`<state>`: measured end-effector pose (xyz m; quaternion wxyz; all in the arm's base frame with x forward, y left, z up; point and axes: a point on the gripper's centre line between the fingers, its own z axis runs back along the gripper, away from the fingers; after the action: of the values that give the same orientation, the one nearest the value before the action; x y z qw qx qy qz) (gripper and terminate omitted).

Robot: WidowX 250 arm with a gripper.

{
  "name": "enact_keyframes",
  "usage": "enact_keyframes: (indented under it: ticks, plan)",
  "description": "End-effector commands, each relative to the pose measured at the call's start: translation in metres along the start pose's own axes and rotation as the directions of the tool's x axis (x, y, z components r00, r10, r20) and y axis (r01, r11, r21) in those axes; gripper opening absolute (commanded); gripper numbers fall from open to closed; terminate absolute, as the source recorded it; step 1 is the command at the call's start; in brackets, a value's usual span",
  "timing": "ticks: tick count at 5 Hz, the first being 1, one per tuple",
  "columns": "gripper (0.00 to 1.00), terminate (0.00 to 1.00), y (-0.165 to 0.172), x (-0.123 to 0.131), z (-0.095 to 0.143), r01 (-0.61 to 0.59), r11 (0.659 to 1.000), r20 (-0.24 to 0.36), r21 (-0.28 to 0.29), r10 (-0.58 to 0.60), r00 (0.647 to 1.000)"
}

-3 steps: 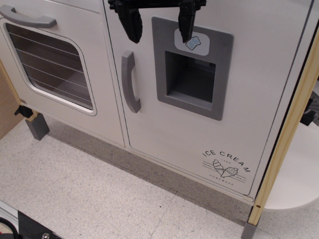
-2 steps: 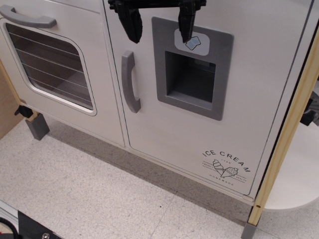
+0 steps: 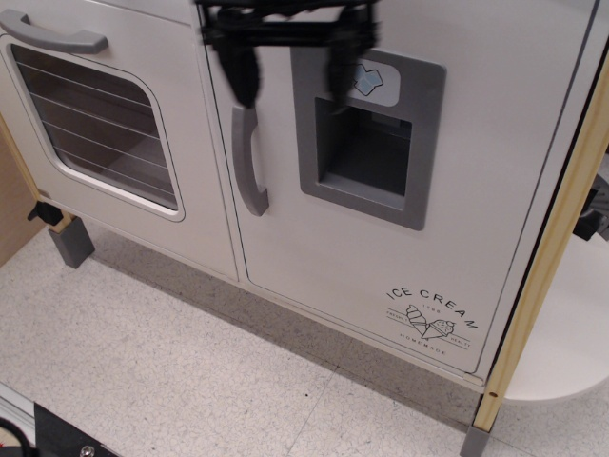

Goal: Open fridge

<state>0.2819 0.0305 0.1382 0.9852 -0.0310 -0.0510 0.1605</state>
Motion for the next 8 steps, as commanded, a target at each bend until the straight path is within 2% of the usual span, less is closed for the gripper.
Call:
enact_keyframes:
  ticks: [1,2,3,4,6,7,8]
  plan:
    - [1.0,0.0,0.072,0.043,-0.024,0.127,0.988,0.189,0.088,-0.142,0.972]
    - [1.0,0.0,0.082,0.056,-0.051,0.152,0.98,0.236,0.128,-0.179,0.955]
    - [1.0,0.0,0.078,0.059,-0.064,0.215,0.97,0.273,0.113,-0.238,0.932]
    - [1.0,0.0,0.07,0.054,-0.068,0.261,0.962,0.296,0.081,-0.274,0.915]
    - [1.0,0.0,0.059,0.07,-0.087,0.254,0.961,0.361,0.104,-0.275,0.891]
    - [1.0,0.0,0.055,0.078,-0.093,0.267,0.958,0.364,0.109,-0.288,0.886]
    - [0.0,0.0,0.055,0.078,-0.097,0.305,0.947,0.358,0.101,-0.32,0.877]
